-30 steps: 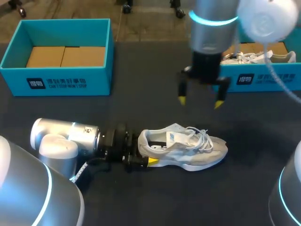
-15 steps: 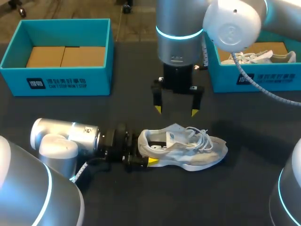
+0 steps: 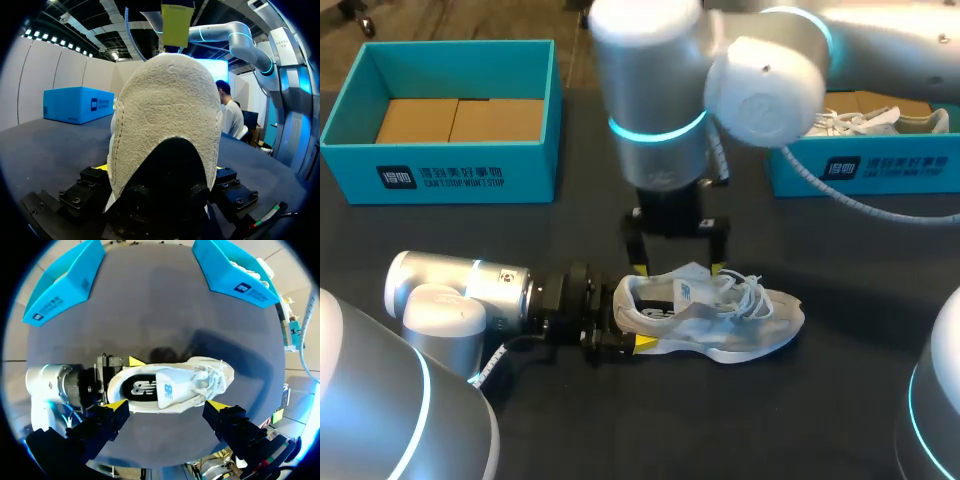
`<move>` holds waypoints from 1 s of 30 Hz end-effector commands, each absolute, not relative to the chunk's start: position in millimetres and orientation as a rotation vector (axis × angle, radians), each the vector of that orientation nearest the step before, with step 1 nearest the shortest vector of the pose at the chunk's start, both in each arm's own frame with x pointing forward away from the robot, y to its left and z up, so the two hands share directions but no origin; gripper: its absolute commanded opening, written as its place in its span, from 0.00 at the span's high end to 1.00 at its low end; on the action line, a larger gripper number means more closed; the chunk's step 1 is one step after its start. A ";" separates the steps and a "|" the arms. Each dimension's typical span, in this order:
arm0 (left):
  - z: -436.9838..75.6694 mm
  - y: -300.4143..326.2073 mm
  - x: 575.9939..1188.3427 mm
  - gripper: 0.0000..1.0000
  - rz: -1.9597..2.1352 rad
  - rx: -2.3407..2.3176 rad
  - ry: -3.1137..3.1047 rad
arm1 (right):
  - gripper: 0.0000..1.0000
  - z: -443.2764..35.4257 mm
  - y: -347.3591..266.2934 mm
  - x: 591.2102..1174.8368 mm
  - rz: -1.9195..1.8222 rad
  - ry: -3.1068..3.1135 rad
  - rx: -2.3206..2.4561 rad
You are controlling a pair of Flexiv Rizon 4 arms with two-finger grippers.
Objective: Take the shoe out of the shoebox, open the shoe tongue, remove and reinsert the insole, then place the shoe into the shoebox
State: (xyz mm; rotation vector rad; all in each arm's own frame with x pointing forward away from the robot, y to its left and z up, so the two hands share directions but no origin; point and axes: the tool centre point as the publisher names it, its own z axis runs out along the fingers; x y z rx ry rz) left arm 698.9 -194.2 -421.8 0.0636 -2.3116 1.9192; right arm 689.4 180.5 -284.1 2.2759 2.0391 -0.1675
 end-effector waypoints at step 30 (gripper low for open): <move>-422.5 -194.5 697.9 1.00 1.921 0.066 -2.313 | 0.00 -336.2 168.7 693.0 -0.279 1.832 2.198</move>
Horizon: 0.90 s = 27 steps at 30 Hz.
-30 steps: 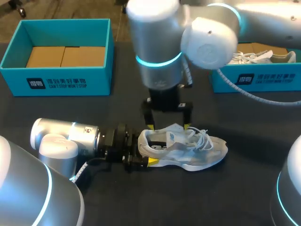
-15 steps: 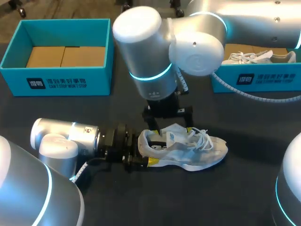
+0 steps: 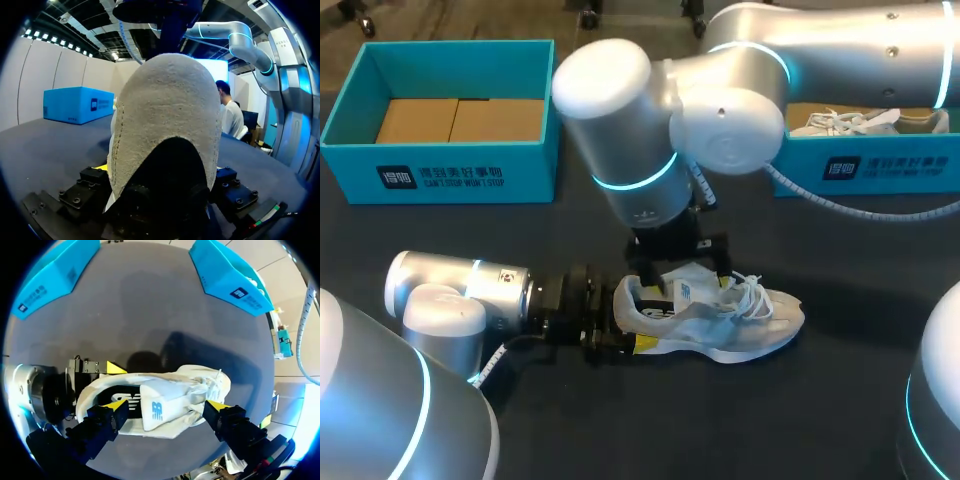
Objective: Take the shoe out of the shoebox, open the shoe tongue, remove and reinsert the insole, then place the shoe into the shoebox
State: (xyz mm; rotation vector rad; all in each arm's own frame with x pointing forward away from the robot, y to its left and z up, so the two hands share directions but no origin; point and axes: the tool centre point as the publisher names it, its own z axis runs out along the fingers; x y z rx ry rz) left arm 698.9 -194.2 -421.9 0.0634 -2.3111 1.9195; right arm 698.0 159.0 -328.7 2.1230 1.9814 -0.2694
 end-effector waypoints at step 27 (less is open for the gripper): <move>-422.5 -194.5 697.9 1.00 1.921 0.066 -2.313 | 0.00 -337.7 125.8 692.9 -0.287 1.669 2.343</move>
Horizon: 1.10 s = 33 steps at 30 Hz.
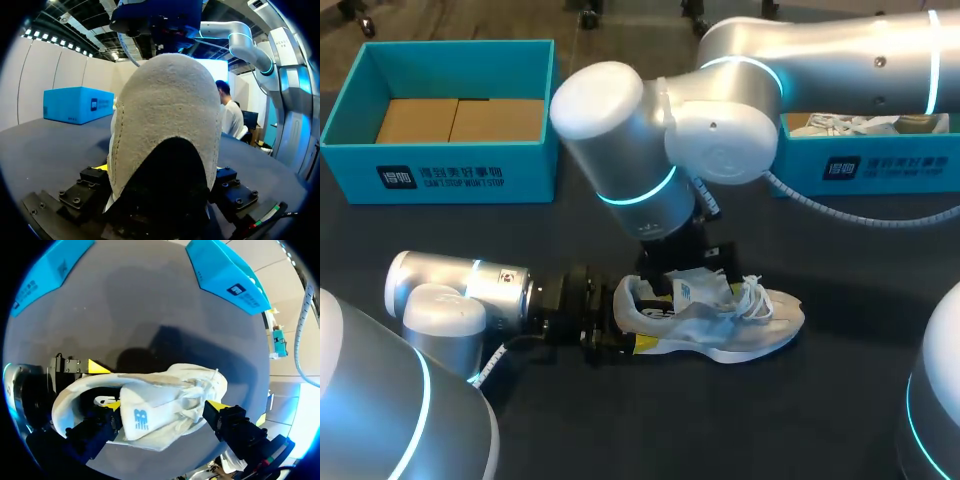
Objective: Take the shoe out of the shoebox, open the shoe tongue, remove and reinsert the insole, then place the shoe into the shoebox
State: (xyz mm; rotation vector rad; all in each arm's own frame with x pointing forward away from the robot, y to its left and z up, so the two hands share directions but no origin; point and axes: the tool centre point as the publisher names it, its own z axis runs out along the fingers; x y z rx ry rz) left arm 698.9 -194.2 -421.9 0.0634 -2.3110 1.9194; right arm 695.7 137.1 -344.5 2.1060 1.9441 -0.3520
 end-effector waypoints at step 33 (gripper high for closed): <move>-422.5 -194.5 697.9 1.00 1.921 0.066 -2.313 | 1.00 -304.8 70.2 695.2 0.008 1.916 2.549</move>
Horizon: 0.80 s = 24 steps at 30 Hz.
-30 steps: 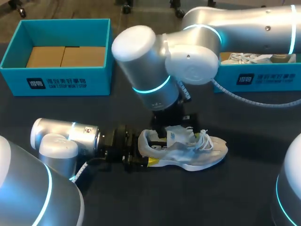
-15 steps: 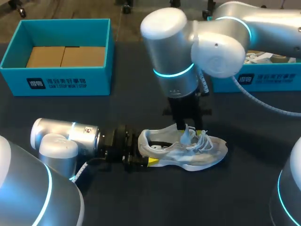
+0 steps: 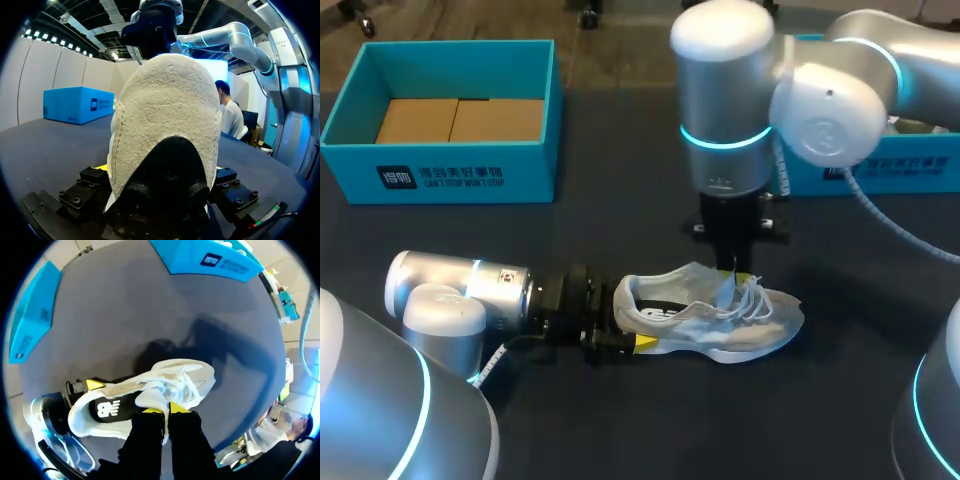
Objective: Take the shoe out of the shoebox, open the shoe tongue, remove and reinsert the insole, then place the shoe into the shoebox
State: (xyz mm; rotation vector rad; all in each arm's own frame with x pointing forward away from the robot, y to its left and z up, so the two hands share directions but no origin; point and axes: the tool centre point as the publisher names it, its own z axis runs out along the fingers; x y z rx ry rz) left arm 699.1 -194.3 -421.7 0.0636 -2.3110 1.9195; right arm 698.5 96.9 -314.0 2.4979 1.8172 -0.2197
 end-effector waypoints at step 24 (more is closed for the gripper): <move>-422.5 -194.5 697.9 1.00 1.921 0.066 -2.313 | 1.00 -334.6 28.8 701.1 0.237 2.148 2.584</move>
